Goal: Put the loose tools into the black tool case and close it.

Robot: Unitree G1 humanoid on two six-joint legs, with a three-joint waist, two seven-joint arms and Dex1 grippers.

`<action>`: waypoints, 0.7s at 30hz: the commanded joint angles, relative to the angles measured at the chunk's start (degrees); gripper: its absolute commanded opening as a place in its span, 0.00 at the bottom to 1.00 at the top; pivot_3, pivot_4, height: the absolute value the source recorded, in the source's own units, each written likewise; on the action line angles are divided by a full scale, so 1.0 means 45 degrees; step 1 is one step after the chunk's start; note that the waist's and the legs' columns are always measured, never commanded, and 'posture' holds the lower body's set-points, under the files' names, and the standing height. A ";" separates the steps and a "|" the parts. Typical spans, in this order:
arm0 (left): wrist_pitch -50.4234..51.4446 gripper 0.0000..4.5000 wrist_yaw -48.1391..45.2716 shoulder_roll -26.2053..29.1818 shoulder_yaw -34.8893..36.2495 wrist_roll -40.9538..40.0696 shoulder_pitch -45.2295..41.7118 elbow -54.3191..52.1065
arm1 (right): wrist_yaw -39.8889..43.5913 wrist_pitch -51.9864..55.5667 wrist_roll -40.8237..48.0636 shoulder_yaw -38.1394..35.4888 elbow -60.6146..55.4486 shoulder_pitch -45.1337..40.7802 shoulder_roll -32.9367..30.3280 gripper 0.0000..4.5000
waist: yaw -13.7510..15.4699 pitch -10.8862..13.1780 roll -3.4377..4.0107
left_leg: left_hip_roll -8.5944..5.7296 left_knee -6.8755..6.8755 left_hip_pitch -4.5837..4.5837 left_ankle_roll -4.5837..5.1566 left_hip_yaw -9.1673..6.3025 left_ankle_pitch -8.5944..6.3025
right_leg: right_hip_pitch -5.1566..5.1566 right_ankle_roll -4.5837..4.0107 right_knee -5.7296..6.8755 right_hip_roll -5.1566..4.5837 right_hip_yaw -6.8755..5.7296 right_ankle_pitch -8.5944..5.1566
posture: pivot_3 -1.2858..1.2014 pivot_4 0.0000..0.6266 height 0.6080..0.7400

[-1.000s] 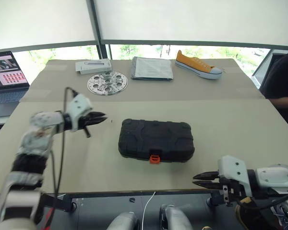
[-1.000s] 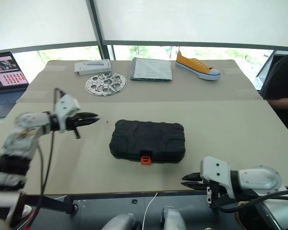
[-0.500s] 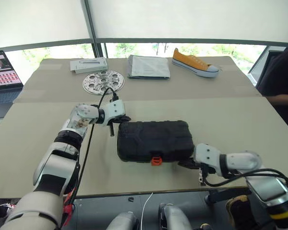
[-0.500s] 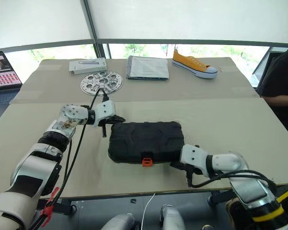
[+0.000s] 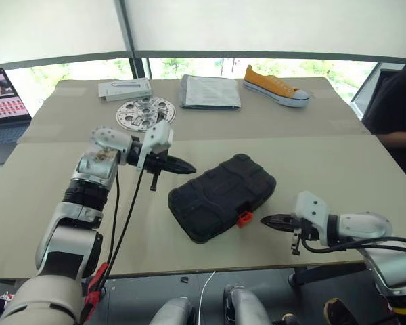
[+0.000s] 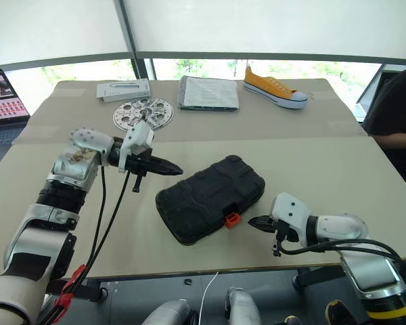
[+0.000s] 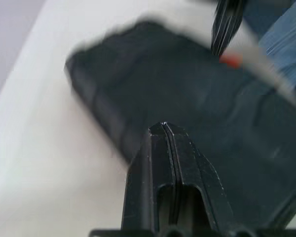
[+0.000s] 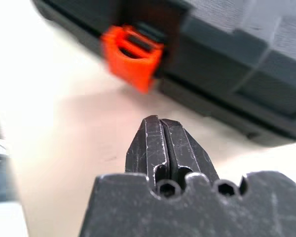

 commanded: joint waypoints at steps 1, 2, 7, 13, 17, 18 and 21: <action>-0.0470 0.01 0.0271 -0.0949 -0.1300 0.0526 0.0889 -0.0911 | -0.0169 0.0160 0.0371 -0.0133 -0.1235 0.0612 0.0020 0.00 | 0.0012 -0.0008 0.0014 | 0.0006 -0.0021 0.0060 -0.0001 -0.0001 -0.0001 | 0.0049 -0.0003 -0.0009 0.0003 0.0005 -0.0002 | 0.52 0.24 1.00; -0.0683 0.01 0.0614 -0.1255 -0.1553 0.0863 0.0965 -0.0725 | -0.0306 0.0199 0.0291 -0.0005 -0.1307 0.0645 0.0084 0.00 | 0.0022 -0.0011 0.0019 | 0.0016 -0.0045 0.0109 -0.0004 -0.0001 -0.0003 | 0.0102 -0.0005 -0.0039 0.0011 0.0013 -0.0009 | 0.52 0.24 1.00; -0.3854 0.01 0.1450 -0.1390 -0.3178 0.3163 0.1348 0.0635 | -0.0913 0.0290 -0.0143 0.0853 -0.1229 0.0371 0.0577 0.00 | -0.0001 -0.0025 0.0011 | 0.0034 -0.0035 0.0123 -0.0009 0.0014 0.0000 | 0.0114 -0.0004 -0.0038 0.0023 0.0041 -0.0006 | 0.52 0.24 1.00; -0.6304 0.01 0.1875 -0.1146 -0.3758 0.4103 0.1401 0.1801 | -0.1842 -0.0392 -0.1714 0.2180 0.0177 -0.0361 0.1282 0.00 | 0.0029 -0.0186 0.0026 | 0.0044 -0.0185 0.0345 -0.0097 0.0024 -0.0054 | 0.0324 0.0029 -0.0178 0.0029 0.0057 -0.0020 | 0.52 0.24 1.00; -0.6219 0.01 0.1817 -0.1238 -0.3655 0.3867 0.1377 0.1747 | -0.2469 -0.0684 -0.2418 0.2653 0.1242 -0.1134 0.1917 0.00 | 0.0029 -0.0242 0.0029 | 0.0042 -0.0196 0.0361 -0.0004 0.0025 -0.0004 | 0.0318 0.0021 -0.0165 0.0039 0.0061 -0.0015 | 0.52 0.24 1.00; -0.6199 0.01 0.1812 -0.1253 -0.3632 0.3828 0.1378 0.1728 | -0.2563 -0.0776 -0.2511 0.2706 0.1392 -0.1311 0.2058 0.00 | 0.0029 -0.0247 0.0027 | 0.0040 -0.0201 0.0362 -0.0004 0.0025 -0.0003 | 0.0317 0.0019 -0.0165 0.0038 0.0062 -0.0014 | 0.52 0.24 1.00; -0.6230 0.01 0.1906 -0.1328 -0.3600 0.3843 0.1312 0.1855 | -0.2559 -0.0439 -0.1834 0.2453 0.1100 -0.1908 0.2672 0.00 | 0.0027 -0.0253 0.0029 | 0.0042 -0.0205 0.0366 -0.0004 0.0025 -0.0003 | 0.0316 0.0016 -0.0165 0.0041 0.0064 -0.0012 | 0.52 0.24 1.00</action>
